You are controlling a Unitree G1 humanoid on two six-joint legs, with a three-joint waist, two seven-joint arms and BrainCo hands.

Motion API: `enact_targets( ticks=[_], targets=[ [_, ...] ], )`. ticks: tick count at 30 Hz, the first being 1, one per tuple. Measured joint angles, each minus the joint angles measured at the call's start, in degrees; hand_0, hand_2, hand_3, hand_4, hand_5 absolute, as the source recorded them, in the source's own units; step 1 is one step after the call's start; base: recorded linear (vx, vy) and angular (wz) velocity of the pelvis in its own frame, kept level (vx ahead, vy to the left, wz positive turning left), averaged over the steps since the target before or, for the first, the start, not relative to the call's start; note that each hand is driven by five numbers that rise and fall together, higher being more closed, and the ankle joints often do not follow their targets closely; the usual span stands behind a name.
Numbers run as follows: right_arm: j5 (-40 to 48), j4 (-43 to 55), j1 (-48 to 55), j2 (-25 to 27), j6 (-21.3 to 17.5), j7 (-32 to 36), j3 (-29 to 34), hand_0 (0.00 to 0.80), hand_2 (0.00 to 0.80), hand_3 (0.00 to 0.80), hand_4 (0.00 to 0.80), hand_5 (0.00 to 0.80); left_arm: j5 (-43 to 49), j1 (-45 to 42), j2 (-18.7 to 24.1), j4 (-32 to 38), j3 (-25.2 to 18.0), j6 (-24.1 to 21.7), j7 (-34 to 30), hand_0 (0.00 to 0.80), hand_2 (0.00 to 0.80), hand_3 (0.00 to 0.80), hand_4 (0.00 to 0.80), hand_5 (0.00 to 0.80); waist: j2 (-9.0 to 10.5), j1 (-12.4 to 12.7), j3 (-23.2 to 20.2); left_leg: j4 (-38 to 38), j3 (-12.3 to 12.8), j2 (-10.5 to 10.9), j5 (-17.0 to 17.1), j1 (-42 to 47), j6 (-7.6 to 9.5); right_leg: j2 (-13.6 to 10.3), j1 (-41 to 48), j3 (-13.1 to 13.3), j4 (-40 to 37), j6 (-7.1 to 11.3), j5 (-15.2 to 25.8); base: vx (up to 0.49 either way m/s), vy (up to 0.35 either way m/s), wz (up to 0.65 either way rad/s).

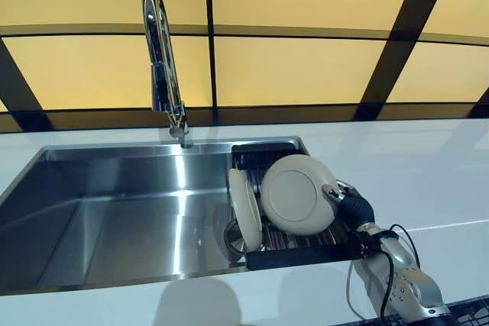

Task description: Take plates into dishwasher

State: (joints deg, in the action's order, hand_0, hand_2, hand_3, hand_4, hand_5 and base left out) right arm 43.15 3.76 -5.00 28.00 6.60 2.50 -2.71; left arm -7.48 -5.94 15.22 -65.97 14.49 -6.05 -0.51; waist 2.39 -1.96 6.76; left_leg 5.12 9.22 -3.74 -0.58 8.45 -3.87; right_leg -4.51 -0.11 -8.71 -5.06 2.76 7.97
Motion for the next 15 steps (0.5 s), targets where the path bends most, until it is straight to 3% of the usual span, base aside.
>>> enact_targets(
  ticks=[15],
  targets=[
    [2.1, 9.0, -5.0, 4.2, 0.6, -11.6, 1.3, 0.800, 0.800, 0.800, 0.800, 0.800, 0.0, -0.2, 0.1, 1.3, 0.0, 0.1, 0.0, 0.000, 0.000, 0.000, 0.000, 0.000, -0.11, 0.0, 0.8, 0.0, 0.0, 0.0, 0.0, 0.0, 0.00, 0.0, 0.0, 0.0, 0.0, 0.00, 0.0, 0.000, 0.000, 0.00]
  ],
)
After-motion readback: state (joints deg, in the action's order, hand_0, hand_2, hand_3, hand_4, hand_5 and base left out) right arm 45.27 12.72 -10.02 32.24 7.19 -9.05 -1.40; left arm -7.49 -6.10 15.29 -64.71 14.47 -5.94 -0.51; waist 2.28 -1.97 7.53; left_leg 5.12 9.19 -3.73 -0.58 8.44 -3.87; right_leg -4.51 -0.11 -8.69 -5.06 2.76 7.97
